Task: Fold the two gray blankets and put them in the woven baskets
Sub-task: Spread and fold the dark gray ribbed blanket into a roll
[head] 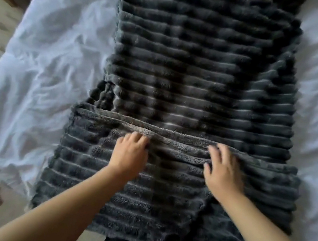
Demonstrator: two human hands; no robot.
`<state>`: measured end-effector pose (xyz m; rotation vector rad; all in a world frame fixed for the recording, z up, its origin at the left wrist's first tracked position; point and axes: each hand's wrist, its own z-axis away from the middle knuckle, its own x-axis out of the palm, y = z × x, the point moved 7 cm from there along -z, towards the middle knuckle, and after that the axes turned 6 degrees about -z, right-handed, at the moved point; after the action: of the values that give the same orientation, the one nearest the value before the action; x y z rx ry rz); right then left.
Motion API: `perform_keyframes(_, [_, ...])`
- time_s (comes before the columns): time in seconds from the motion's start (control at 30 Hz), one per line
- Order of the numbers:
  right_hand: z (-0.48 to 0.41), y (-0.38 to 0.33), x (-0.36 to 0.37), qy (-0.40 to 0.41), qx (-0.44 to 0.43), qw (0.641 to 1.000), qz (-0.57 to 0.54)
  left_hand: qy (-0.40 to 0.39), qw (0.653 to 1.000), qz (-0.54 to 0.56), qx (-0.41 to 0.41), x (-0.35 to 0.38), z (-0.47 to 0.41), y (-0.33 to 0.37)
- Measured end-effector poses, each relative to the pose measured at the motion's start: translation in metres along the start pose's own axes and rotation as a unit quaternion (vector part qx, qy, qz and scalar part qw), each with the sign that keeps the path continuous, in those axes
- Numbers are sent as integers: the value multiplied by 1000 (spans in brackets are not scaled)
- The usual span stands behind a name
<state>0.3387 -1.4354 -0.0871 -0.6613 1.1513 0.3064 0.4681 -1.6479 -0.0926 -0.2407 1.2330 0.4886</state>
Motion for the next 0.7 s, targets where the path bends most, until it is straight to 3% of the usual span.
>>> perform_keyframes(0.07, [26, -6, 30, -132, -40, 990, -11, -79, 997, -12, -13, 29, 21, 1])
perform_keyframes(0.17, [56, 42, 56, -234, 77, 969, -16, -154, 985, -30, -76, 58, 44, -20])
perform_keyframes(0.23, [71, 77, 55, -248, 141, 959, 1, -161, 982, -19, -100, 60, 50, -27])
perform_keyframes(0.33, [83, 99, 52, -270, 138, 953, 18, -147, 978, 23, -145, 50, 54, -25])
perform_keyframes(0.4, [86, 98, 48, -249, 175, 952, -40, -135, 972, 55, -185, 43, 63, -27])
perform_keyframes(0.47, [92, 95, 41, -178, 249, 943, -127, -113, 955, 99, -256, 36, 80, -37])
perform_keyframes(0.6, [133, 100, 34, -63, 377, 902, -199, -63, 874, 228, -423, 37, 137, -58])
perform_keyframes(0.7, [191, 111, 54, -56, 484, 851, -195, -51, 765, 293, -571, 57, 197, -77])
